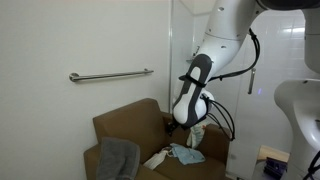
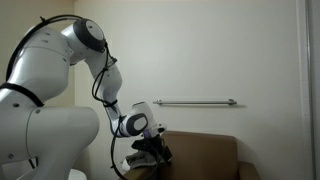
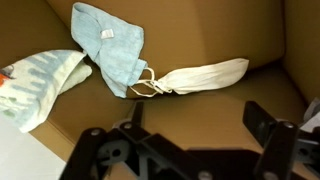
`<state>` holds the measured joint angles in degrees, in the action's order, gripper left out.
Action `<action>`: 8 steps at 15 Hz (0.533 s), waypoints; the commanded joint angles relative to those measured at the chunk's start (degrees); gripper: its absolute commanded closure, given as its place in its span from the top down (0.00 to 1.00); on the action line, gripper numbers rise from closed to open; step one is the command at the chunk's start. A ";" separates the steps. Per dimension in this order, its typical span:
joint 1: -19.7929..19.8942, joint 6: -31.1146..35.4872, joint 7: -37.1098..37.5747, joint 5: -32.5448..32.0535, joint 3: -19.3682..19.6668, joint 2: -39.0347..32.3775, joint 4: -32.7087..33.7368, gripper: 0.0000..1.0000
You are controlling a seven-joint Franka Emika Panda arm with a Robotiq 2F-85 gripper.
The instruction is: Pick up the towel and put it on the sofa arm
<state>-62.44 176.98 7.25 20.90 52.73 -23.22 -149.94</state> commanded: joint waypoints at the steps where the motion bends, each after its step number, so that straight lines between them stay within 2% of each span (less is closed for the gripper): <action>1: -9.45 -2.85 -0.31 -3.03 4.95 -6.49 0.35 1.00; 3: -13.25 -3.50 -1.88 -4.55 7.59 -7.23 0.03 1.00; 4: -13.22 -2.50 0.90 -9.42 8.38 -6.02 -0.57 1.00; 5: -14.14 -1.55 0.18 -10.52 10.08 -4.73 -1.08 1.00; 6: -12.17 -1.52 2.84 -9.89 6.63 -6.51 -0.06 1.00; 8: -12.86 -1.54 2.48 -11.31 8.51 -6.09 -0.01 1.00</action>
<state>-76.16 175.18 7.61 12.52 61.45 -29.83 -149.90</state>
